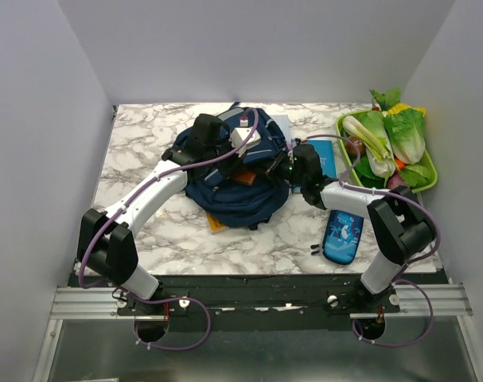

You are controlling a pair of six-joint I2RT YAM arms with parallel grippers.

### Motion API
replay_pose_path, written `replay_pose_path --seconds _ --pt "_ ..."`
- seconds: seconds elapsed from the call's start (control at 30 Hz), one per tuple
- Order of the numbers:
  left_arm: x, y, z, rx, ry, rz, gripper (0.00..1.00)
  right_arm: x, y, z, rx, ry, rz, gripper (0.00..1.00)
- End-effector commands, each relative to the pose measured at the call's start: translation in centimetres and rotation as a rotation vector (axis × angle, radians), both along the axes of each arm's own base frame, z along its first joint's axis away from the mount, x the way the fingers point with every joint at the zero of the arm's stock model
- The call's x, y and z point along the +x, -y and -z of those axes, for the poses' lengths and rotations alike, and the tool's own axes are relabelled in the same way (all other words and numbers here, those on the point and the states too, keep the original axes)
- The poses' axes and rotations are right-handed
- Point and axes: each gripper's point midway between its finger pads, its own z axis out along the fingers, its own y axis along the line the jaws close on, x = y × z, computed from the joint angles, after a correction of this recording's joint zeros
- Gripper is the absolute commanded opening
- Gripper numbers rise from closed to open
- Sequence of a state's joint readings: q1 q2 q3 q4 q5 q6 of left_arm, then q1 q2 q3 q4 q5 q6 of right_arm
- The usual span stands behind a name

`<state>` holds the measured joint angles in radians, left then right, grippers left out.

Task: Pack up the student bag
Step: Place the personal item in the student bag.

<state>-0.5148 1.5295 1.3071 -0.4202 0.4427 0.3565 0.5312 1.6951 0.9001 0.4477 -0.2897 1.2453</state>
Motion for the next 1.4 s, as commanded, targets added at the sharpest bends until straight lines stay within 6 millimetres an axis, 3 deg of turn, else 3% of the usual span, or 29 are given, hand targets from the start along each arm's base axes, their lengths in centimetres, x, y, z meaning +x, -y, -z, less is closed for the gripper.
replay_pose_path --seconds 0.0,0.07,0.1,0.17,0.2,0.23,0.33,0.4,0.43,0.47,0.57,0.6,0.73,0.8,0.83,0.9,0.97,1.1,1.27,1.3,1.33,1.37 --pt "-2.6 2.2 -4.3 -0.132 -0.004 0.096 0.0 3.7 0.0 -1.8 0.01 0.034 0.201 0.01" --pt "-2.6 2.4 -4.1 -0.138 -0.01 0.097 0.0 3.9 -0.8 -1.6 -0.02 0.024 0.205 0.05" --pt "-2.6 2.5 -4.0 -0.14 -0.014 0.098 0.0 3.7 -2.0 -2.6 -0.026 0.044 0.184 0.06" --pt "-2.6 2.7 -3.7 -0.145 -0.021 0.104 0.0 3.7 -2.2 -2.7 -0.07 0.064 0.225 0.14" --pt "-2.5 2.7 -3.6 -0.147 -0.023 0.1 0.0 3.5 -3.0 -3.4 -0.077 0.088 0.204 0.23" --pt "-2.5 2.7 -3.6 -0.147 -0.02 0.1 0.0 3.3 -3.5 -3.1 -0.089 0.083 0.174 0.43" --pt "-2.1 2.5 -3.1 -0.133 -0.014 0.09 0.0 2.1 -3.1 -1.5 -0.174 0.058 0.12 0.74" --pt "-1.9 2.4 -3.1 -0.139 -0.011 0.084 0.0 0.7 -2.7 -1.2 -0.191 0.058 0.078 0.84" --pt "-1.7 2.3 -3.1 -0.14 -0.012 0.077 0.0 -0.3 -2.2 0.2 -0.215 0.033 0.056 0.96" --pt "-1.6 2.3 -3.0 -0.139 -0.01 0.073 0.0 -1.0 -1.8 -0.2 -0.224 0.036 0.044 1.0" --pt "-0.8 2.0 -2.7 -0.13 0.005 0.048 0.0 -3.0 -0.7 0.7 -0.284 0.051 -0.012 1.0" --pt "-0.6 1.9 -2.5 -0.124 0.006 0.043 0.0 -3.4 -0.3 -0.9 -0.285 0.108 -0.025 1.0" --pt "-0.2 1.9 -2.1 -0.116 -0.006 0.038 0.0 -5.2 1.6 -3.0 -0.328 0.228 -0.053 0.97" --pt "-0.5 2.0 -1.7 -0.109 -0.031 0.055 0.07 -6.2 2.7 -2.7 -0.37 0.259 -0.071 0.94" --pt "-0.7 2.1 -1.8 -0.108 -0.038 0.07 0.09 -6.7 3.2 -3.6 -0.371 0.291 -0.065 0.9" --pt "-1.1 2.3 -1.7 -0.101 -0.073 0.093 0.18 -7.5 4.0 -2.8 -0.435 0.311 -0.089 0.85" --pt "-1.5 2.1 -2.0 -0.1 -0.097 0.107 0.27 -8.7 4.6 -1.8 -0.486 0.309 -0.12 0.74" --pt "-1.2 1.0 -3.3 -0.132 -0.109 0.109 0.36 -10.2 4.5 -1.1 -0.593 0.342 -0.175 0.64" --pt "1.1 -4.0 -3.9 -0.17 -0.147 0.03 0.39 -11.2 1.6 -1.8 -0.68 0.378 -0.267 0.64" --pt "1.3 -4.7 -3.7 -0.169 -0.154 0.021 0.4 -11.3 1.0 -1.1 -0.693 0.365 -0.286 0.61" --pt "1.5 -5.5 -3.4 -0.165 -0.163 0.003 0.39 -11.8 0.1 -0.9 -0.696 0.371 -0.309 0.54" --pt "1.7 -7.0 -3.0 -0.148 -0.164 -0.018 0.39 -12.0 -0.5 -0.8 -0.697 0.37 -0.322 0.4"
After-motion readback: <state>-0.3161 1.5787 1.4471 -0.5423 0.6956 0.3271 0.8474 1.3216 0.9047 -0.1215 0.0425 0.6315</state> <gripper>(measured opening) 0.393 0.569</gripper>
